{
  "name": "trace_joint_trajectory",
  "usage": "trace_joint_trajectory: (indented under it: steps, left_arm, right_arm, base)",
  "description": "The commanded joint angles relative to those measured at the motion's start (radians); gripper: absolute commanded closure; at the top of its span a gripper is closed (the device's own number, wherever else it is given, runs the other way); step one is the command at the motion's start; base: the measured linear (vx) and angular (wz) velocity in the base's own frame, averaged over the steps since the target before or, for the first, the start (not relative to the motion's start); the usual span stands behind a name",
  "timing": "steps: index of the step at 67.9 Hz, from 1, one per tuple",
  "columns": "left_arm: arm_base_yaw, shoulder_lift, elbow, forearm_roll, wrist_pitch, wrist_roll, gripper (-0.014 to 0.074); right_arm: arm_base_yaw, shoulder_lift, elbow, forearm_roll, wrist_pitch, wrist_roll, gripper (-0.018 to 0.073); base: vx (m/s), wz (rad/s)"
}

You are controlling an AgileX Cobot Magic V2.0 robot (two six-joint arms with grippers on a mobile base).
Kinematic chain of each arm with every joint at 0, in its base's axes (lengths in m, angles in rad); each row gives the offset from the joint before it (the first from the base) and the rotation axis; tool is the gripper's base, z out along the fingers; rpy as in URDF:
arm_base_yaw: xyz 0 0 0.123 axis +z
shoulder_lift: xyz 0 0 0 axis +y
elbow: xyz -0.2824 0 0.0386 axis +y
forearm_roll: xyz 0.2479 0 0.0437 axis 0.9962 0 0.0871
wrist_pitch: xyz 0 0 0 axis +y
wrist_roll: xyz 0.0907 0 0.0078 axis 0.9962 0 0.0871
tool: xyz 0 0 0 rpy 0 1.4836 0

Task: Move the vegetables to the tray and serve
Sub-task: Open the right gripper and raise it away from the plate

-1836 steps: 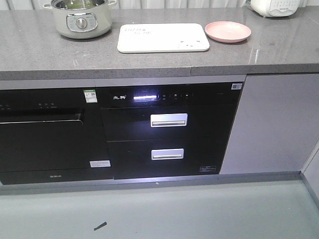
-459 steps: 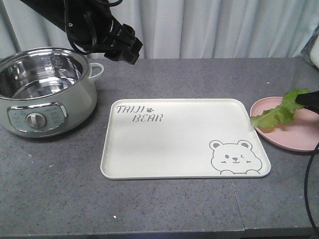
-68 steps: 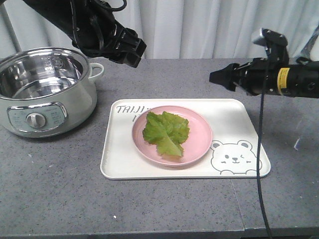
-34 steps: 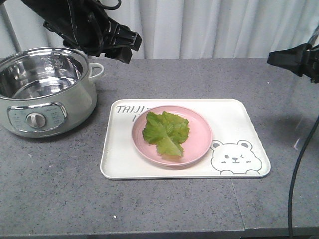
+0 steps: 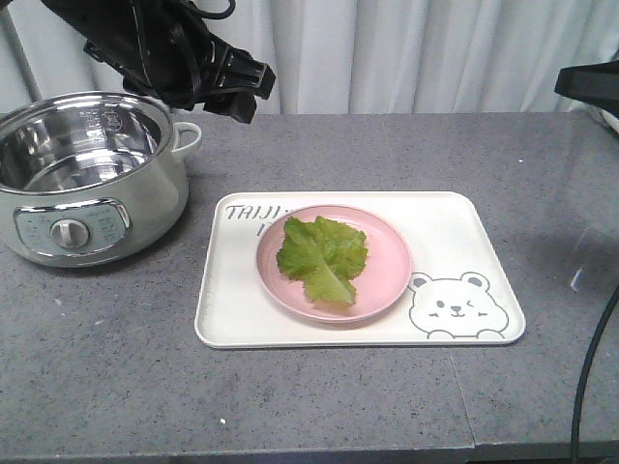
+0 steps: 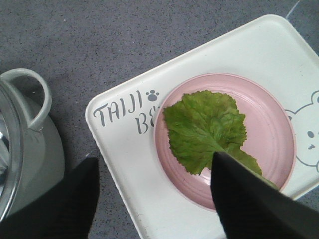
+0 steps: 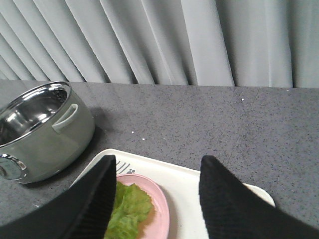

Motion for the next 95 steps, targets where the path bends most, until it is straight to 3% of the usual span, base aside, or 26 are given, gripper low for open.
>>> trace_joint_trajectory:
  steps: [1,20,29,41,54,63,67,79,89,95]
  left_arm:
    - [-0.003,-0.046,-0.022,-0.003,-0.021,-0.009,0.0136]
    - [-0.003,-0.046,-0.022,-0.003,-0.021,-0.009,0.0136]
    - [-0.003,-0.046,-0.022,-0.003,-0.021,-0.009,0.0136]
    - [-0.003,-0.046,-0.022,-0.003,-0.021,-0.009,0.0136]
    - [-0.003,-0.046,-0.022,-0.003,-0.021,-0.009,0.0136]
    - [-0.003,-0.046,-0.022,-0.003,-0.021,-0.009,0.0136]
    - [-0.003,-0.046,-0.022,-0.003,-0.021,-0.009,0.0136]
    - [-0.003,-0.046,-0.022,-0.003,-0.021,-0.009,0.0136]
    - [-0.003,-0.046,-0.022,-0.003,-0.021,-0.009,0.0136]
    - [-0.003,-0.046,-0.022,-0.003,-0.021,-0.009,0.0136]
  right_arm:
    - [-0.003,-0.073,-0.031,0.017,0.005,0.021,0.0192]
    - [-0.004,-0.184,-0.031,0.017,0.025,0.06,0.0192]
    - [-0.003,-0.204,-0.031,0.048,0.041,0.005,0.0192]
    - [-0.003,-0.206,-0.031,0.251,0.049,-0.25,0.0192]
    - [-0.003,-0.202,-0.03,0.564,0.122,-0.529,0.0192]
    - [0.021,-0.202,-0.03,0.865,0.209,-0.67,0.0192]
    - [0.022,-0.203,-0.03,0.91,0.234,-0.766,0.0192]
    - [0.014,-0.206,-0.03,0.923,0.415,-0.794,0.0192]
    - [0.017,-0.206,-0.03,0.774,0.566,-0.747,0.0192]
    - [0.017,-0.206,-0.03,0.629,0.638,-0.671,0.0192]
  base:
    - [0.0,0.0]
    - [0.0,0.0]
    - [0.0,0.0]
    - [0.0,0.0]
    - [0.0,0.0]
    - [0.0,0.0]
    - [0.0,0.0]
    - [0.0,0.0]
    - [0.0,0.0]
    - [0.0,0.0]
